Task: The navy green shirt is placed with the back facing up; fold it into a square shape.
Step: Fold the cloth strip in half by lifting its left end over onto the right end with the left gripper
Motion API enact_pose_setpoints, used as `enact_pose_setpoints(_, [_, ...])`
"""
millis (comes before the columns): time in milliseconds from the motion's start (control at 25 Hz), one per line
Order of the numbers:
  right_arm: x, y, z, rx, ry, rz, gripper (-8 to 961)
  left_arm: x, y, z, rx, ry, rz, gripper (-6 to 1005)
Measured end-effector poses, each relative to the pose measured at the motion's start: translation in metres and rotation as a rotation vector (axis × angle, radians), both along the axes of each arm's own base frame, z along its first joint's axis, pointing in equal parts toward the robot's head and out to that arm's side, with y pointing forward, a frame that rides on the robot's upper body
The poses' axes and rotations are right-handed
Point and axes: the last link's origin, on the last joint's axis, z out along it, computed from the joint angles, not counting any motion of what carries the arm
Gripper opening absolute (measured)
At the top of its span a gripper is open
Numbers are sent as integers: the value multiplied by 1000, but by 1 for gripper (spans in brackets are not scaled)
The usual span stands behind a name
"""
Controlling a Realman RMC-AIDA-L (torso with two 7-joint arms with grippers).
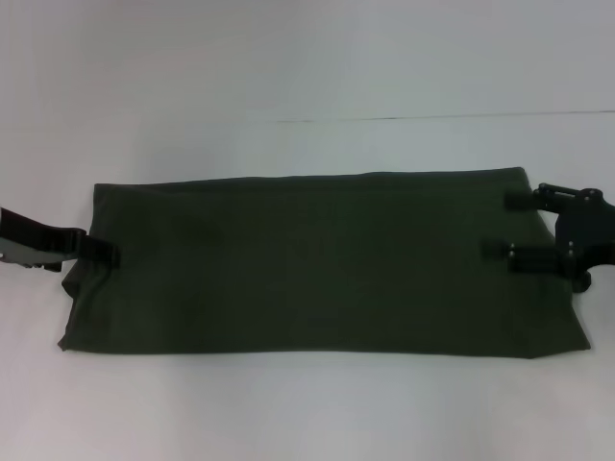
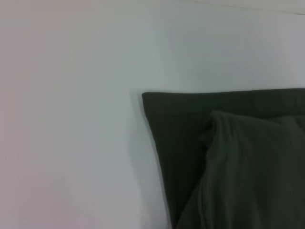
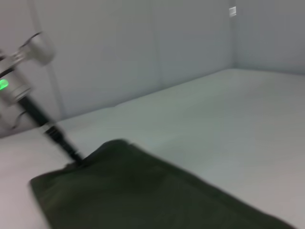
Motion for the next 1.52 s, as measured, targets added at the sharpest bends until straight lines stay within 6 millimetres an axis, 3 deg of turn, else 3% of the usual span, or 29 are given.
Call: enact_pose_setpoints(1520, [-16,-3,-13,-98,-37,112,882,2,2,-8,-37,36,-11,913])
